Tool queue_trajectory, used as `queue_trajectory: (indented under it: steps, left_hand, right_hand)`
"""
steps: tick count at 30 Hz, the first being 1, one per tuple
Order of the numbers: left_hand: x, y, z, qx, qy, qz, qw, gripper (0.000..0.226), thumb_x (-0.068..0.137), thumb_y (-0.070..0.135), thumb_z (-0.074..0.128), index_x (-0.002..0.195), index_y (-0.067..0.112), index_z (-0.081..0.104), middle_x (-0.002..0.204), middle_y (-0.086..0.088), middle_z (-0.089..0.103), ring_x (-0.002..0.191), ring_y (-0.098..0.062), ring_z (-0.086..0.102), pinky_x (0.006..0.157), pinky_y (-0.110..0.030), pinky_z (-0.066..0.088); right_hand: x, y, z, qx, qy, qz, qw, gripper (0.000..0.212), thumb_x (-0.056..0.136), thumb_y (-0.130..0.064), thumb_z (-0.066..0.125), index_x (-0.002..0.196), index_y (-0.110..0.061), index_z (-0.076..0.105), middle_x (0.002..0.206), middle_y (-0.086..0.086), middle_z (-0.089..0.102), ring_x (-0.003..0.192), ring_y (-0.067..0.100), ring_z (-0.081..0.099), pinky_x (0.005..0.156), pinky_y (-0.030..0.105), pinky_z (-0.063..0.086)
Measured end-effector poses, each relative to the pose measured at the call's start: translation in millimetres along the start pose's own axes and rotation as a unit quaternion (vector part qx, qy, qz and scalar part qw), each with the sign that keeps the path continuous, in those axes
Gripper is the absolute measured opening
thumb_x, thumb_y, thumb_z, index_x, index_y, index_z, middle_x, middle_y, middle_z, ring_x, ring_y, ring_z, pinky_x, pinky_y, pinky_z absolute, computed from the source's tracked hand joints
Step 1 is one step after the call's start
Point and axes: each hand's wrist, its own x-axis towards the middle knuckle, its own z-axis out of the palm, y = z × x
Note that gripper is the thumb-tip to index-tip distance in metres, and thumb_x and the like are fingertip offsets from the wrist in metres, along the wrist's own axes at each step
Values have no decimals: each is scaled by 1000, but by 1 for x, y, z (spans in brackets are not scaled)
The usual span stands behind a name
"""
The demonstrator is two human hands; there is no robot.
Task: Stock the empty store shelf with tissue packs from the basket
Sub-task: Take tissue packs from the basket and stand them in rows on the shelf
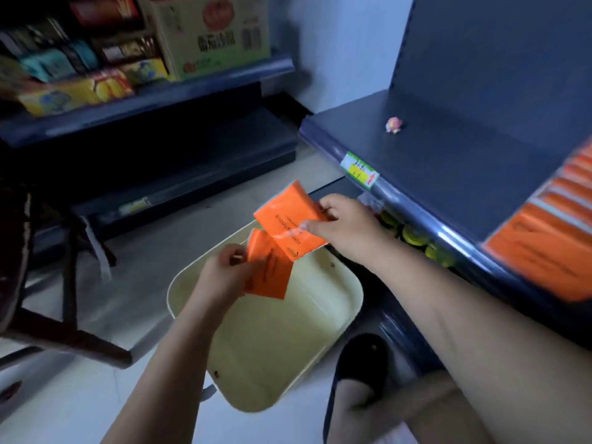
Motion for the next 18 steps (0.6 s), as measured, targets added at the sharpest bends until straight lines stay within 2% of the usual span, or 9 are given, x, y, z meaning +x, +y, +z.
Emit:
queue_trajectory:
  steps: [3,5,6,8,10,13,15,18]
  left_hand:
    - [-25,46,15,-35,-31,57,997,19,92,31,78,99,15,72,94,-13,77,73,-21,71,64,-37,57]
    - [-45,80,29,-56,-61,106,991,23,91,31,79,98,12,69,90,-11,76,73,-22,71,65,-39,57]
    - [-56,98,38,-62,-79,131,986,26,90,31,80,99,10,68,90,-10,76,74,-23,71,66,-40,57]
    - [-79,130,56,-78,-121,174,974,28,88,29,82,102,9,67,92,-14,77,76,-29,73,67,-45,59]
    - [-101,157,78,-90,-164,211,959,23,91,22,79,103,6,67,92,-18,75,75,-33,72,69,-49,59]
    - [-130,193,116,-84,-220,271,933,22,87,23,82,101,11,70,91,-14,74,79,-25,72,71,-39,58]
    - [-147,215,143,-76,-262,309,911,22,83,27,81,98,15,72,91,-12,76,80,-22,72,72,-35,58]
    - [-172,246,186,-68,-327,348,876,10,91,10,75,100,14,73,86,-1,74,77,-8,68,67,-18,53]
  right_hand:
    - [-45,-23,-46,33,36,-21,999,30,68,-45,83,93,-37,69,101,-4,77,94,16,75,93,49,59]
    - [-75,-34,-79,45,79,-35,995,37,66,-47,81,98,-32,70,99,-3,79,92,16,76,90,50,60]
    - [-92,-38,-96,57,105,-44,992,31,72,-39,82,97,-27,70,97,0,79,89,16,75,88,50,61]
    - [-127,-43,-129,83,150,-59,983,15,86,-16,81,93,-18,67,93,6,78,81,13,72,78,40,60]
    - [-165,-46,-162,80,200,-68,974,12,91,-9,76,94,-16,67,90,3,77,78,6,71,72,26,56]
    - [-217,-43,-206,81,280,-76,953,15,92,-10,74,106,-10,70,99,3,79,92,11,75,84,26,58]
    - [-250,-39,-232,82,333,-76,936,15,93,-10,74,108,-9,71,100,3,80,95,12,75,86,26,57]
    - [-299,-27,-264,92,411,-74,904,11,95,-14,72,105,-9,72,99,3,80,92,11,74,85,25,56]
